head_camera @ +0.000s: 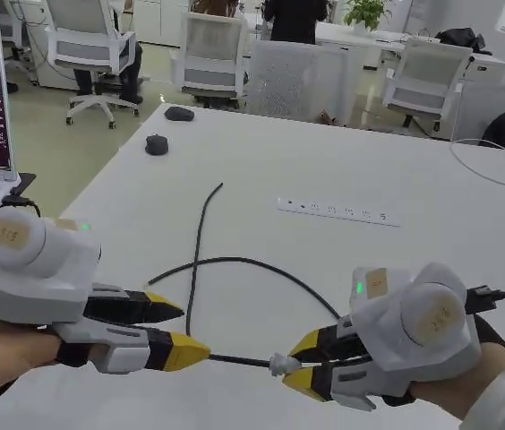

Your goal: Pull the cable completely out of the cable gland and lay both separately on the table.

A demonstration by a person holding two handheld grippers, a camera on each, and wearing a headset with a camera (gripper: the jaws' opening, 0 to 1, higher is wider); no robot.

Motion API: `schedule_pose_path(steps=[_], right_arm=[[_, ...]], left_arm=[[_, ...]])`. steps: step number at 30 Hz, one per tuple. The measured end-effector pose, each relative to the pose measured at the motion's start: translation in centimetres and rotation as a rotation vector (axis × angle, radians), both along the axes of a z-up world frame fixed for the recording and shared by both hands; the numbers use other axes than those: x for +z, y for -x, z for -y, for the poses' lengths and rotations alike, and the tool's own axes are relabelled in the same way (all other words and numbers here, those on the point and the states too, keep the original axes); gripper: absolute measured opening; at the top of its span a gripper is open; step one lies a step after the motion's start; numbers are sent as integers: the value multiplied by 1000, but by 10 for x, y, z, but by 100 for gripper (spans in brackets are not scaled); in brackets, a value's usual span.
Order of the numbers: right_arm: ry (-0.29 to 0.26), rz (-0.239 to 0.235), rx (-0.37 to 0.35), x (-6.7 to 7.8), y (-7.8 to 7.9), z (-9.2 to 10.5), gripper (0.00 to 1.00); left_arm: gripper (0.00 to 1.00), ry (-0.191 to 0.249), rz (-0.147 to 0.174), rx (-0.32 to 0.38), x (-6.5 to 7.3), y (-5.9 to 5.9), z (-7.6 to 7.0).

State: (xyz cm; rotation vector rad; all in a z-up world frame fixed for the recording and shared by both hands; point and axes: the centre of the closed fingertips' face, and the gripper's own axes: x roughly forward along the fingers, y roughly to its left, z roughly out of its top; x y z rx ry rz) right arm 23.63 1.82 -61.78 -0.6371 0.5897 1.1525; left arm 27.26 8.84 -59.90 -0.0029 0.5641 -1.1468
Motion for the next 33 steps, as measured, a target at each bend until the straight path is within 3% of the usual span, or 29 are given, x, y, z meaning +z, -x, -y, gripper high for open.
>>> schedule_pose_path(steps=[3, 5, 10, 15, 19, 22, 24, 26, 31, 33], right_arm=[[-12, 16, 19, 8, 1, -8, 11], [-17, 20, 26, 12, 2, -11, 11], [-17, 52, 61, 23, 5, -20, 11], [-35, 84, 110, 34, 11, -28, 11], [-57, 149, 162, 43, 15, -33, 11], [-76, 176, 184, 49, 19, -35, 11], [-85, 189, 187, 52, 19, -34, 11], [-94, 193, 192, 54, 20, -34, 11], [-115, 215, 214, 60, 23, -35, 11], [-132, 220, 213, 63, 22, -35, 11]], left_arm=[[44, 24, 22, -61, 6, 10, 10], [44, 60, 18, -79, 11, 13, 15], [42, 59, 39, -109, 14, 18, 19], [38, 102, 61, -167, 23, 27, 26], [32, 137, 75, -217, 28, 36, 32], [26, 193, 107, -250, 41, 41, 37], [22, 221, 84, -265, 44, 45, 38], [22, 218, 79, -265, 43, 45, 38], [18, 233, 146, -306, 51, 52, 40], [17, 244, 150, -304, 52, 51, 40]])
